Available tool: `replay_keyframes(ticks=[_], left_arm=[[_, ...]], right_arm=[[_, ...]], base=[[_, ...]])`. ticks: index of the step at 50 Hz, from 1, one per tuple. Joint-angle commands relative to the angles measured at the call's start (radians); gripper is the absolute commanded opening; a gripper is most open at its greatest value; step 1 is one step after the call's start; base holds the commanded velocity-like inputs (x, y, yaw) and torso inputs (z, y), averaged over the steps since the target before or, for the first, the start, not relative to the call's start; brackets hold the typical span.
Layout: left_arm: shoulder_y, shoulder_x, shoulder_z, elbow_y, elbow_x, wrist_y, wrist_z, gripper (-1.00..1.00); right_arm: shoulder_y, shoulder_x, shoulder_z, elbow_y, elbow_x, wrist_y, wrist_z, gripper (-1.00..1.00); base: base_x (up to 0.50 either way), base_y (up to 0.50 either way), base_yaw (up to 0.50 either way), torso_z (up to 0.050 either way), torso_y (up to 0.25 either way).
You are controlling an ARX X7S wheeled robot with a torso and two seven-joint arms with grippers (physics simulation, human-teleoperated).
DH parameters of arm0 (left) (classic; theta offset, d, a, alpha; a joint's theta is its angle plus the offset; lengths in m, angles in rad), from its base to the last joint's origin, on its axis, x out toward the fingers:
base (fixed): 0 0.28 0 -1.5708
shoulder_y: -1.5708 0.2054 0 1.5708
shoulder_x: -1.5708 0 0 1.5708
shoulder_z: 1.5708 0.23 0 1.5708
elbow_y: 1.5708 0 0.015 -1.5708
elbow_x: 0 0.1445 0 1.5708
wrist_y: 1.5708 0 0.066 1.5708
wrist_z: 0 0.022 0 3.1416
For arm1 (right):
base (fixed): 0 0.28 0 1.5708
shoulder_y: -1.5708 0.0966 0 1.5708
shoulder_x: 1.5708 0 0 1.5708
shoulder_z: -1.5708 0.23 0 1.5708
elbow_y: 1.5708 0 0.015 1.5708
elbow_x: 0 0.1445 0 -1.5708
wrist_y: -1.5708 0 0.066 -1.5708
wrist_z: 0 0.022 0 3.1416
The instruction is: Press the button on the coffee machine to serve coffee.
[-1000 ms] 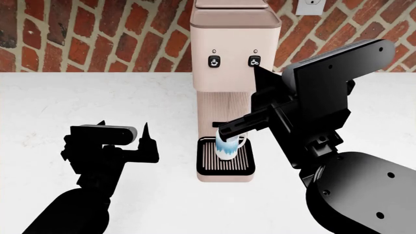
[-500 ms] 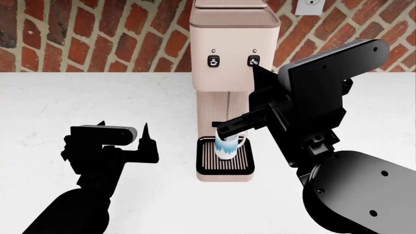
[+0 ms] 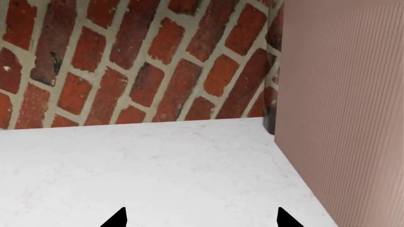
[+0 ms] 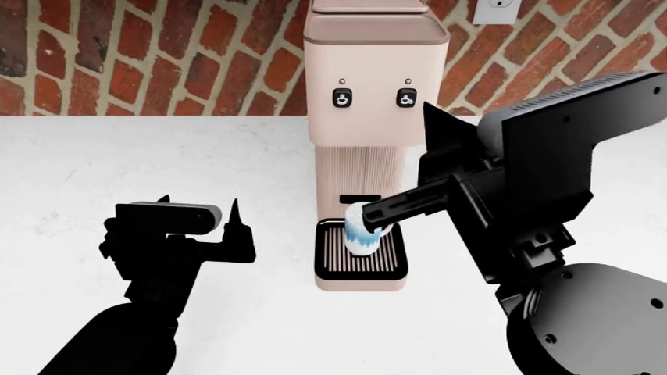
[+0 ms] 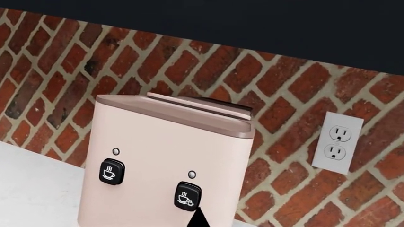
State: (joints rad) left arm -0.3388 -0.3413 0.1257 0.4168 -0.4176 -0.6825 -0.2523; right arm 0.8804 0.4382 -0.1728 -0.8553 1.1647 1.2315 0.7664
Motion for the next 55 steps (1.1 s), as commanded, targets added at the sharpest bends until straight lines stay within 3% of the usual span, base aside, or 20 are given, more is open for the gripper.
replay_keyframes(ticks=[1,11,27,28,55], left_arm=[[-0.002,-0.001,0.006,-0.002,0.000,0.002,-0.004,1.00],[0.001,-0.005,0.007,-0.002,-0.002,0.008,-0.004,1.00],[0.002,-0.014,0.006,0.002,-0.007,0.009,-0.006,1.00],[0.006,-0.018,0.004,0.003,-0.008,0.012,-0.003,1.00],[0.011,-0.012,0.032,-0.063,0.023,0.061,-0.006,1.00]], right_arm=[[-0.032,0.047,0.081,-0.047,0.069,-0.009,0.055,-1.00],[-0.097,0.131,0.192,-0.093,0.162,-0.025,0.129,-1.00],[-0.374,0.158,0.196,-0.032,-0.135,-0.210,-0.073,-1.00],[-0.389,0.158,0.198,-0.028,-0.143,-0.218,-0.076,1.00],[-0.651,0.140,0.183,0.178,-0.377,-0.428,-0.188,1.00]], base=[[0.00,0.00,0.00,0.000,0.000],[0.00,0.00,0.00,0.000,0.000],[0.00,0.00,0.00,0.000,0.000],[0.00,0.00,0.00,0.000,0.000],[0.00,0.00,0.00,0.000,0.000]])
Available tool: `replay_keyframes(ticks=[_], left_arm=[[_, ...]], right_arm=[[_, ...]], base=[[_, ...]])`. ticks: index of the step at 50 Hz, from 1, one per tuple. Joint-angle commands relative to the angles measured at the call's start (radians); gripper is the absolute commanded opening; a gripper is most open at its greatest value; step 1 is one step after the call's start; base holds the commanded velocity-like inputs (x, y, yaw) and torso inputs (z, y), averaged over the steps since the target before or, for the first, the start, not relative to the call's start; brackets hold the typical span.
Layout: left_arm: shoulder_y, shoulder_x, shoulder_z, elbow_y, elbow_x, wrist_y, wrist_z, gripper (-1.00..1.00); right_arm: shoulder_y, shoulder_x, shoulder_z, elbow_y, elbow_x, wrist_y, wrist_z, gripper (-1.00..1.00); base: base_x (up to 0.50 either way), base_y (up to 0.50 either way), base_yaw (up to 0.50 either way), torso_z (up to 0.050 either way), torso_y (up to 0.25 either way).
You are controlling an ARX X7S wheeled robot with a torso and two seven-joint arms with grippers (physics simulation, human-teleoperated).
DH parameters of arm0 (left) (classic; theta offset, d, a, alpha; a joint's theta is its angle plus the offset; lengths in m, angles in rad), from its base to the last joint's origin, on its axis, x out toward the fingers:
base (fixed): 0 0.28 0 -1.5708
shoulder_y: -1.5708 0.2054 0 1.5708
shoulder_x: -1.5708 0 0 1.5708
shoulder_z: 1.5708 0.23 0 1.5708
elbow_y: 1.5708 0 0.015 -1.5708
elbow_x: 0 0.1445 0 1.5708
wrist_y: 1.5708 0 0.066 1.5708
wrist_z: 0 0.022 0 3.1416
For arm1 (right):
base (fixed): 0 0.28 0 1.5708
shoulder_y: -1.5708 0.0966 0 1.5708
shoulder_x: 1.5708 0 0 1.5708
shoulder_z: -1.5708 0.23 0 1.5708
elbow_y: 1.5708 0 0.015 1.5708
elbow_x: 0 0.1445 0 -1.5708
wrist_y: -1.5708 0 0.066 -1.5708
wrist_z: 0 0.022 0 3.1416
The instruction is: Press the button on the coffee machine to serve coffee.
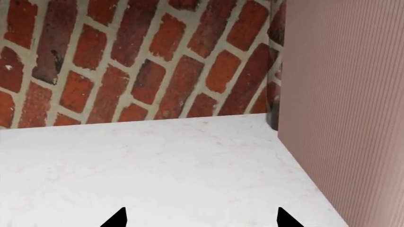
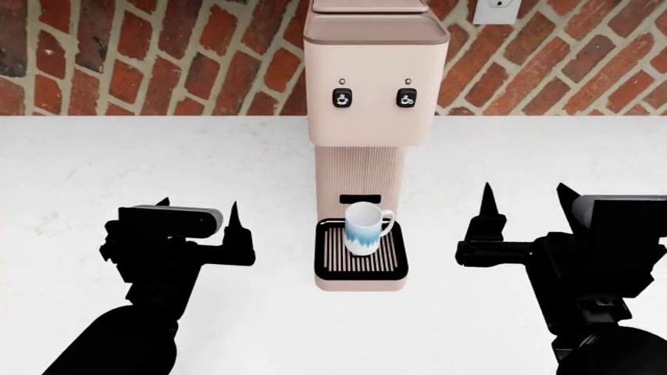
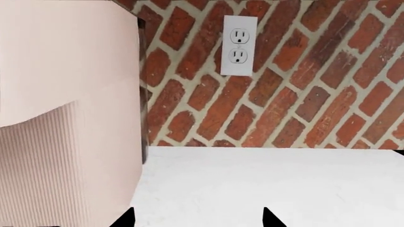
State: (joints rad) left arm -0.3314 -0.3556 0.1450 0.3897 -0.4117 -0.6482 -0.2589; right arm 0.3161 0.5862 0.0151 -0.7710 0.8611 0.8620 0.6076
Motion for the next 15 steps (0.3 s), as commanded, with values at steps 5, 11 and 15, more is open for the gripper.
replay_keyframes(ticks=[5,11,15], left_arm=[[0.010,-0.005,0.005,-0.047,0.016,0.032,0.001,1.00],[0.012,-0.004,0.007,-0.058,0.018,0.038,0.000,1.00],[0.012,-0.004,0.005,-0.064,0.017,0.036,-0.003,1.00]], right_arm=[[-0.103,-0.020,0.001,0.131,-0.066,-0.078,-0.049,1.00],[-0.104,-0.017,0.001,0.148,-0.051,-0.055,-0.041,1.00],[-0.101,-0.014,0.001,0.158,-0.040,-0.038,-0.036,1.00]], base=[[0.00,0.00,0.00,0.000,0.000],[0.00,0.00,0.00,0.000,0.000],[0.00,0.00,0.00,0.000,0.000]])
